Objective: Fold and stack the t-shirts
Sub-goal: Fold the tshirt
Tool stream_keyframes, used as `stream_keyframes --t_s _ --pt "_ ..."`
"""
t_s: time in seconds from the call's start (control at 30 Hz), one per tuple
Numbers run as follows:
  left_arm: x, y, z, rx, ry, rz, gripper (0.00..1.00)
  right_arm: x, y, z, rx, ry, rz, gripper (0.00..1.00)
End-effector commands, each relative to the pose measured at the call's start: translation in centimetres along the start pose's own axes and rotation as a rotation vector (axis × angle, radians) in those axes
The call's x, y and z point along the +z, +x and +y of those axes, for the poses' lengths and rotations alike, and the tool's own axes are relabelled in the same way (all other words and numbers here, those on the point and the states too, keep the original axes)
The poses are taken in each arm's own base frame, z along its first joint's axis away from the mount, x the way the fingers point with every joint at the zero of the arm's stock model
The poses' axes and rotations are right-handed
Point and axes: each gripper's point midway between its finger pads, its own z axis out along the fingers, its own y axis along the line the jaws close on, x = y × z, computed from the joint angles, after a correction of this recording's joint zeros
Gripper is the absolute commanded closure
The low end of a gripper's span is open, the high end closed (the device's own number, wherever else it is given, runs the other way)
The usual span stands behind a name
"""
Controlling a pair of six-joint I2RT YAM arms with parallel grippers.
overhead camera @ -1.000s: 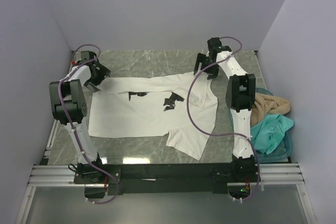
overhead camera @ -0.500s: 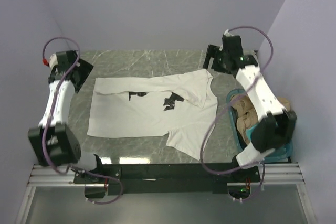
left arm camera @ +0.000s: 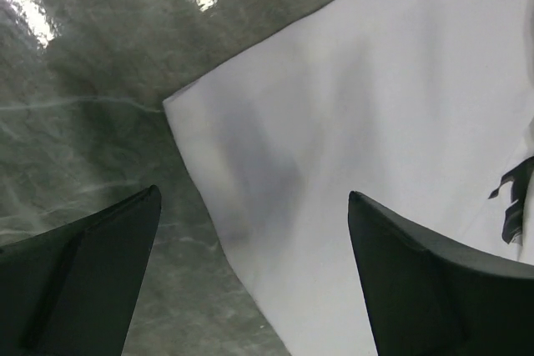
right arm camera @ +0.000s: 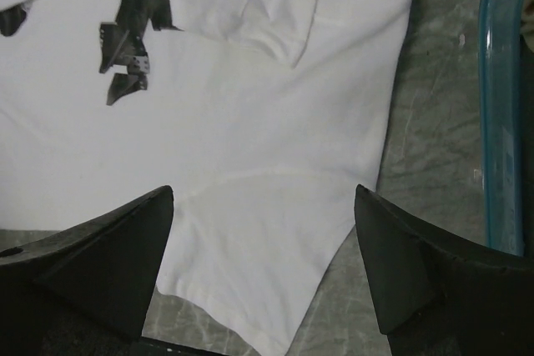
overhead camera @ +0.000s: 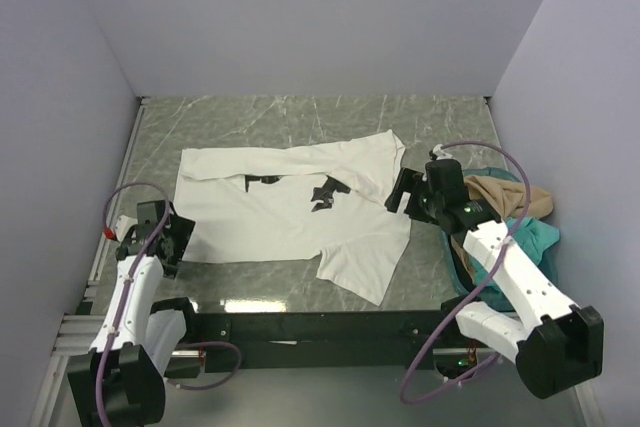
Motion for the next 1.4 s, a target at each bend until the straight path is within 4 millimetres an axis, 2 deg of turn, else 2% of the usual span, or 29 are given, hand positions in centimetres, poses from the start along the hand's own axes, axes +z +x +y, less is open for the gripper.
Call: stream_keyframes --t_s 0.0,0.17,0.27,0.3,0.47,0.5,0.57,0.63,0.67,0.73,0.77,0.87,0.97,1.0,1.1,1.13,1.2,1.23,1.37 --pt "0.3 0.1 -0.1 -0.077 0.008 -0.014 0.01 -1.3 -2.3 1.7 0.027 -0.070 -0.109 0.05" --pt "1.4 -0.8 2.5 -0.090 -0.140 -0.084 0.01 -1.1 -1.7 1.2 0.022 -0.058 -0.102 0.05" --pt "2.1 -0.5 3.2 -0.071 -0.186 -0.075 0.10 -1.1 -1.9 1.2 0.019 -0.056 -0.100 0.05" --pt "2.4 -0.5 2.9 -0.071 -0.171 -0.075 0.17 -1.1 -1.8 1.2 0.019 -0.053 -0.097 0.05" --pt "3.4 0.2 3.7 -0.071 -0.203 -0.056 0.40 -0.7 -1.4 0.8 0.015 -0.029 -0.073 0.05" --pt "3.5 0.2 3.8 -0.071 -0.208 -0.061 0.48 -0.7 -1.4 0.7 0.014 -0.025 -0.069 0.05" --pt "3.5 0.0 3.8 -0.069 -0.212 -0.072 0.58 -0.6 -1.1 0.6 0.013 -0.021 -0.059 0.05" --pt "3.6 -0.3 3.7 -0.068 -0.203 -0.085 0.65 -0.6 -0.7 0.4 0.009 -0.016 -0.049 0.05" --pt "3.6 -0.4 3.7 -0.066 -0.200 -0.086 0.75 -0.7 -0.4 0.2 0.003 -0.016 -0.042 0.05" --pt "3.7 -0.4 3.6 -0.062 -0.196 -0.083 0.86 -0.8 0.3 -0.2 -0.009 -0.008 -0.027 0.05" --pt "3.7 -0.4 3.5 -0.061 -0.195 -0.082 0.99 -0.9 0.6 -0.3 -0.015 -0.004 -0.021 0.05" --pt "3.6 -0.4 3.3 -0.049 -0.189 -0.077 0.99 -1.3 1.8 -0.6 -0.044 0.022 0.008 0.05" --pt "3.4 -0.6 3.1 -0.042 -0.168 -0.081 0.99 -1.5 4.5 0.5 -0.131 0.002 0.069 0.05" --pt "3.2 -0.7 2.8 -0.043 -0.150 -0.087 0.99 -1.8 6.0 1.6 -0.187 -0.027 0.102 0.05" --pt "2.9 -0.9 2.2 -0.044 -0.111 -0.096 0.99 -2.1 9.7 2.8 -0.279 -0.073 0.187 0.08" --pt "2.8 -0.9 2.2 -0.035 -0.106 -0.094 0.99 -2.4 11.7 3.4 -0.330 -0.100 0.234 0.09" --pt "2.6 -1.1 1.7 -0.036 -0.081 -0.100 0.99 -2.8 13.7 3.8 -0.378 -0.113 0.276 0.09" --pt "2.5 -1.1 1.5 -0.029 -0.069 -0.101 0.99 -3.3 15.5 4.2 -0.426 -0.122 0.317 0.09" --pt "2.1 -1.3 0.8 -0.019 -0.032 -0.099 0.99 -3.9 19.3 4.8 -0.521 -0.117 0.399 0.10"
